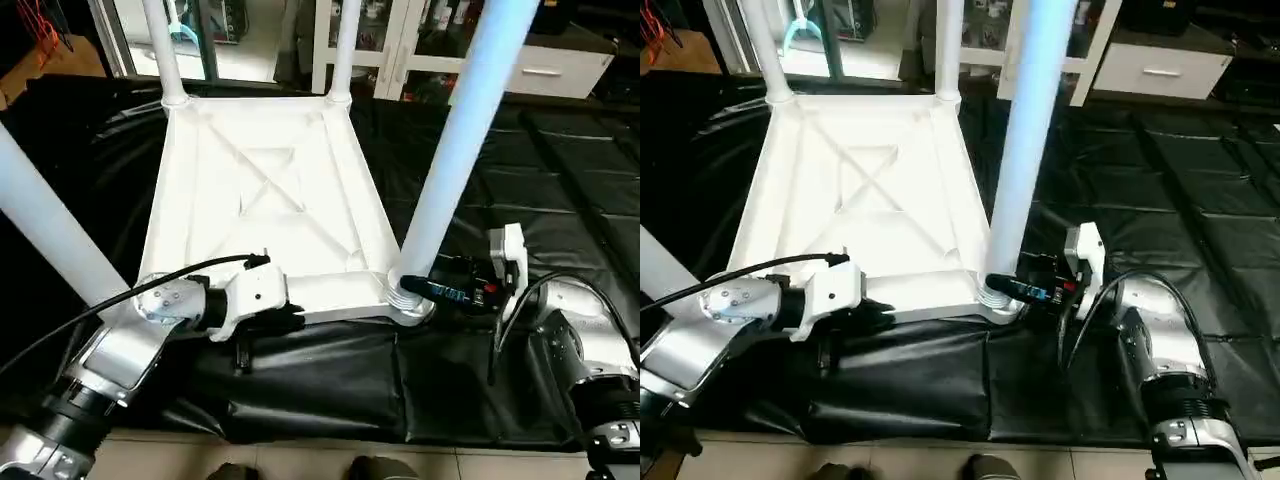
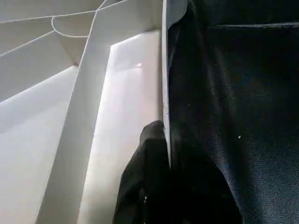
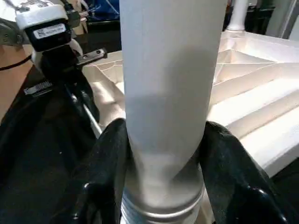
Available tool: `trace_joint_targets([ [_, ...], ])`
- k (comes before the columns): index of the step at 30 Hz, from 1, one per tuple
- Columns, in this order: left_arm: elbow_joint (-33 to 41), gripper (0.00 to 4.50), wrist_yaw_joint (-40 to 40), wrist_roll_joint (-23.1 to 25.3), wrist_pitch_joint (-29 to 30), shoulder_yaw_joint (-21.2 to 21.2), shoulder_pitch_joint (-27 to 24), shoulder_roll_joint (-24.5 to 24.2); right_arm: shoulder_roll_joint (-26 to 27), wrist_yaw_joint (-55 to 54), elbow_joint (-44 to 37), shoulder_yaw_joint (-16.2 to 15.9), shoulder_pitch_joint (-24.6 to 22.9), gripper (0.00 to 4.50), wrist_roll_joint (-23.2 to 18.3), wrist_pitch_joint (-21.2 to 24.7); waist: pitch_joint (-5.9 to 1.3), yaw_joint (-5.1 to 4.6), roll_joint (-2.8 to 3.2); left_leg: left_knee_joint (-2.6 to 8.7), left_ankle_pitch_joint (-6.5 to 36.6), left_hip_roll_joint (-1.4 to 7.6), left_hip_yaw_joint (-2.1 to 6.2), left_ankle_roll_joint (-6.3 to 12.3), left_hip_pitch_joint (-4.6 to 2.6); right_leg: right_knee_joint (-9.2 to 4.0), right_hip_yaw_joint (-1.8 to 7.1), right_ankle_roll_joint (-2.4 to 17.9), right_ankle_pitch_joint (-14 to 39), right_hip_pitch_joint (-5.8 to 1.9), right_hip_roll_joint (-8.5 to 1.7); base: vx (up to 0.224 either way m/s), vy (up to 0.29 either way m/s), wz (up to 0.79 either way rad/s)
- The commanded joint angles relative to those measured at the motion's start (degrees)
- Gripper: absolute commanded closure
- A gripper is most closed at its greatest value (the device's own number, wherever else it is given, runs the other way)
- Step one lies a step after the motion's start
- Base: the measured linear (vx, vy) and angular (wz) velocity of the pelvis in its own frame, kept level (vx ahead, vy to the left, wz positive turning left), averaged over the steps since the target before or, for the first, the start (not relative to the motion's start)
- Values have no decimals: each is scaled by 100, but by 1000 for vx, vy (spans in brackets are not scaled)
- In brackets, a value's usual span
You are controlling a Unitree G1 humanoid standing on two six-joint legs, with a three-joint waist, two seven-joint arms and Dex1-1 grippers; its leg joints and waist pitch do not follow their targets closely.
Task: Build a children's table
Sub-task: Insert table leg to table base
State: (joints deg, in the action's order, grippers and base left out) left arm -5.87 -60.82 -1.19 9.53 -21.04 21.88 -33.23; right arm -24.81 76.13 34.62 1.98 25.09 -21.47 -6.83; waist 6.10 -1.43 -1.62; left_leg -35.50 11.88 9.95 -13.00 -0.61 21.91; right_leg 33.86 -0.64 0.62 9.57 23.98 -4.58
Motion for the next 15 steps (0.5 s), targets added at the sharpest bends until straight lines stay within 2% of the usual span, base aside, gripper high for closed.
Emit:
trace_joint_targets([
  [1,-275,450,-69,246,48,-364,-208,9,-41,-108,227,68,-124,263,223,-70,-279,-58,-20,598,1870,367,231,32,-196,-462,189,1155,2335,-62,-305,0,0,0],
  [8,-347,450,-75,293,-45,-353,-201,34,-56,-143,609,142,-63,263,154,-142,-281,-66,-28,602,1978,371,236,32,-194,-484,187,1145,2485,-50,-309,0,0,0],
  [15,-346,450,-65,309,-67,-348,-208,51,-133,189,569,51,-216,263,83,150,-274,-65,-32,625,2144,381,253,-15,-193,-504,191,1059,2671,-35,-311,0,0,0],
])
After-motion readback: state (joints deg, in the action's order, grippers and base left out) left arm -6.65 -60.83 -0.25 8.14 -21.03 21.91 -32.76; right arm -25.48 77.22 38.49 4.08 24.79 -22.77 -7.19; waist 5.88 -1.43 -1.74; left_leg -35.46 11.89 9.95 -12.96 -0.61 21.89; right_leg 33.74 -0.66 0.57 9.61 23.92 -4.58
